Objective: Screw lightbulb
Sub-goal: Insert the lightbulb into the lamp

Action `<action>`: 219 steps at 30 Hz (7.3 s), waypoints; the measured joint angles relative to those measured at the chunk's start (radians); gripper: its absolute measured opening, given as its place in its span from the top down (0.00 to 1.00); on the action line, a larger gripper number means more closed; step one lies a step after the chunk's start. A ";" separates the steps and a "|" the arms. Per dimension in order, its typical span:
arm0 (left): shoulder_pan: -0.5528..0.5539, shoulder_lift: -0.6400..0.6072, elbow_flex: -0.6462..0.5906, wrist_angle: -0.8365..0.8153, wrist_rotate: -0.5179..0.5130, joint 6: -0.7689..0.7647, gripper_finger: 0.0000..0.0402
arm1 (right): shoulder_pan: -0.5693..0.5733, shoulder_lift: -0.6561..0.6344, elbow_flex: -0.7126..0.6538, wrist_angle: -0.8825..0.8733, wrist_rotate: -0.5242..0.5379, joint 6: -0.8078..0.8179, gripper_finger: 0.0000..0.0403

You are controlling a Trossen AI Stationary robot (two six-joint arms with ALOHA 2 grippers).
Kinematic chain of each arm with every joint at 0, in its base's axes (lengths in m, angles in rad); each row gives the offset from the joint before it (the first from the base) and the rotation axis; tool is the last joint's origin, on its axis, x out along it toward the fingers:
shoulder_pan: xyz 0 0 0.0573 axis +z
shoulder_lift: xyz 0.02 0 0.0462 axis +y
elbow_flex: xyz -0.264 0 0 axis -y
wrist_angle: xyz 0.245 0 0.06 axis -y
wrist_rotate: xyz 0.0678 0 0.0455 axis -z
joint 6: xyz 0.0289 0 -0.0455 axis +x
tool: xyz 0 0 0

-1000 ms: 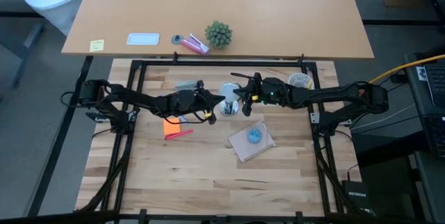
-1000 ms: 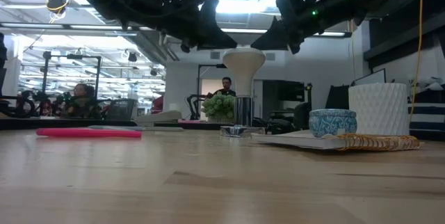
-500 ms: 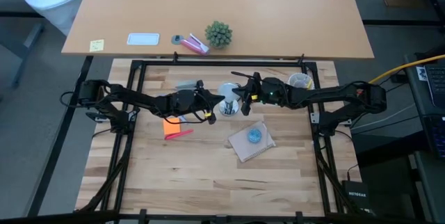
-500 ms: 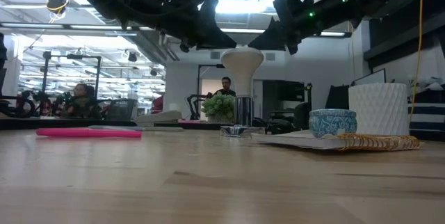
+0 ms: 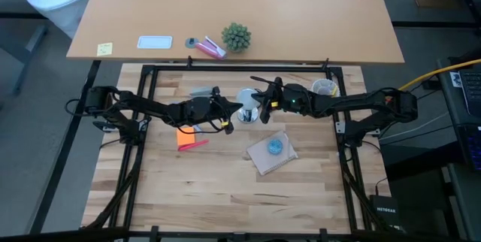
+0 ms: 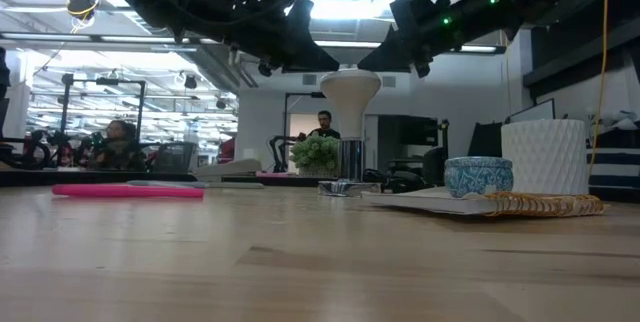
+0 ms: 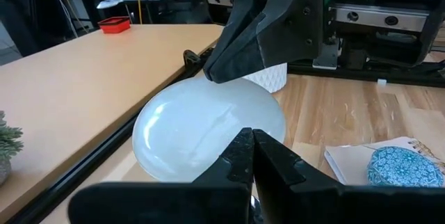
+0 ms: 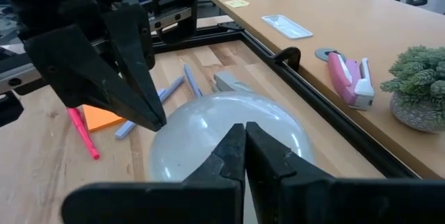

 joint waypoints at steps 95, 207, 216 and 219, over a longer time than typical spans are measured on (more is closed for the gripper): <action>-0.002 -0.015 -0.001 -0.070 -0.054 -0.051 1.00 | 0.000 -0.004 0.004 -0.082 0.143 -0.067 0.97; 0.058 -0.015 0.000 -0.027 -0.046 -0.087 1.00 | 0.000 -0.002 0.002 -0.045 -0.035 -0.003 0.97; 0.058 -0.015 0.000 -0.027 -0.047 -0.087 1.00 | 0.000 -0.003 0.002 -0.044 -0.032 -0.003 0.97; 0.058 -0.015 0.000 -0.027 -0.048 -0.086 1.00 | 0.000 -0.003 0.003 -0.038 -0.027 -0.003 0.97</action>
